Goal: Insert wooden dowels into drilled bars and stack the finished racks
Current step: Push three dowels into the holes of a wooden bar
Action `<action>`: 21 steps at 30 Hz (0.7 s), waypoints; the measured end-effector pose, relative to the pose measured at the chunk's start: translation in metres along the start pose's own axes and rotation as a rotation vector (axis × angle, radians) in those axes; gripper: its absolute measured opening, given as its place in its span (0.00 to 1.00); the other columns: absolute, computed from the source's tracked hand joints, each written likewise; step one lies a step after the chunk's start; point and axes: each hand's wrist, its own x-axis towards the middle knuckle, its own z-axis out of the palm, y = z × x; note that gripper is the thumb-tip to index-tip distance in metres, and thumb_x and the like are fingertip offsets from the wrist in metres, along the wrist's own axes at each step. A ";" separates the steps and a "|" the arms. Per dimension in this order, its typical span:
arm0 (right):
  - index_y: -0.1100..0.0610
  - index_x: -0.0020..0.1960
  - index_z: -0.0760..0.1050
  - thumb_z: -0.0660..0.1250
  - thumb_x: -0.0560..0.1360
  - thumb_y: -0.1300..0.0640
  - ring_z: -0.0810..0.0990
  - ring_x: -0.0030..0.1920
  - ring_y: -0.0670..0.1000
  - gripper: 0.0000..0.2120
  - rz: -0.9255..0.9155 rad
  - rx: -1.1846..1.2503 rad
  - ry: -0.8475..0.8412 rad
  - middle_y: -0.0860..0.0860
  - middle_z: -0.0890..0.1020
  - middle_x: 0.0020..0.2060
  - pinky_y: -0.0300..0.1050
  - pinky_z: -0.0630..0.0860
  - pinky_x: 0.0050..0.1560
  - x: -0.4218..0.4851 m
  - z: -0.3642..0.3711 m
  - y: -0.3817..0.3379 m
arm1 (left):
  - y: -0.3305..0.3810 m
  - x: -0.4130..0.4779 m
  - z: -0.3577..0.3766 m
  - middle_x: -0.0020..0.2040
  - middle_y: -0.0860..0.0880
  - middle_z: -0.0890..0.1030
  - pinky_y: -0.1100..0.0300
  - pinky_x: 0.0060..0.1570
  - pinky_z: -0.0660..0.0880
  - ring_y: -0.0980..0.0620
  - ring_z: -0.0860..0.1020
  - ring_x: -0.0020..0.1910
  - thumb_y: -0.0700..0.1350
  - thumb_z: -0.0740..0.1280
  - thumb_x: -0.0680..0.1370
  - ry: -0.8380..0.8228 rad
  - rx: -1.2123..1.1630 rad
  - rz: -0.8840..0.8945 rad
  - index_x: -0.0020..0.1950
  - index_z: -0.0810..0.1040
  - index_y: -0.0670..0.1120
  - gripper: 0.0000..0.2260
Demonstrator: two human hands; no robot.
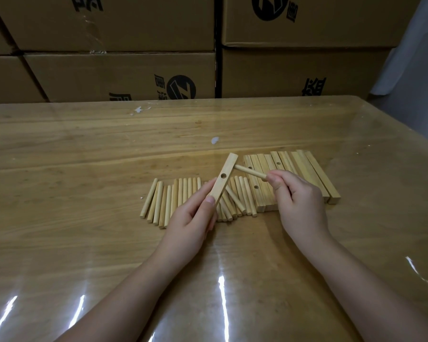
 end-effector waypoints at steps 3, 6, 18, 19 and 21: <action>0.59 0.51 0.81 0.62 0.78 0.60 0.70 0.31 0.38 0.09 0.021 -0.001 -0.001 0.36 0.71 0.31 0.29 0.63 0.31 0.000 0.000 0.002 | 0.001 -0.001 0.000 0.30 0.55 0.71 0.67 0.32 0.69 0.59 0.70 0.31 0.49 0.56 0.82 -0.008 0.020 -0.005 0.67 0.69 0.64 0.16; 0.60 0.52 0.80 0.62 0.78 0.60 0.71 0.33 0.38 0.10 0.021 0.025 0.000 0.37 0.72 0.34 0.28 0.65 0.33 0.001 0.001 0.001 | 0.002 0.000 0.002 0.30 0.55 0.71 0.66 0.31 0.69 0.59 0.70 0.30 0.50 0.56 0.81 -0.009 -0.009 -0.004 0.68 0.69 0.62 0.16; 0.57 0.47 0.80 0.59 0.79 0.60 0.69 0.29 0.41 0.10 0.035 -0.081 -0.067 0.41 0.72 0.29 0.31 0.63 0.29 0.000 0.002 0.001 | 0.001 0.002 0.001 0.28 0.56 0.70 0.68 0.29 0.67 0.60 0.69 0.29 0.48 0.57 0.82 0.018 -0.037 -0.013 0.67 0.71 0.61 0.15; 0.57 0.45 0.79 0.59 0.79 0.59 0.68 0.28 0.42 0.11 0.055 -0.067 -0.071 0.42 0.69 0.26 0.32 0.63 0.29 0.000 0.002 0.001 | 0.001 0.002 0.001 0.28 0.56 0.70 0.68 0.29 0.68 0.60 0.69 0.29 0.46 0.57 0.82 0.016 -0.034 -0.019 0.67 0.71 0.61 0.16; 0.56 0.43 0.79 0.58 0.79 0.58 0.66 0.26 0.43 0.12 0.082 -0.049 -0.083 0.43 0.66 0.24 0.33 0.63 0.28 0.000 0.002 0.002 | 0.003 0.001 0.001 0.28 0.55 0.70 0.68 0.29 0.68 0.60 0.69 0.29 0.45 0.57 0.82 0.013 -0.031 -0.032 0.66 0.71 0.61 0.16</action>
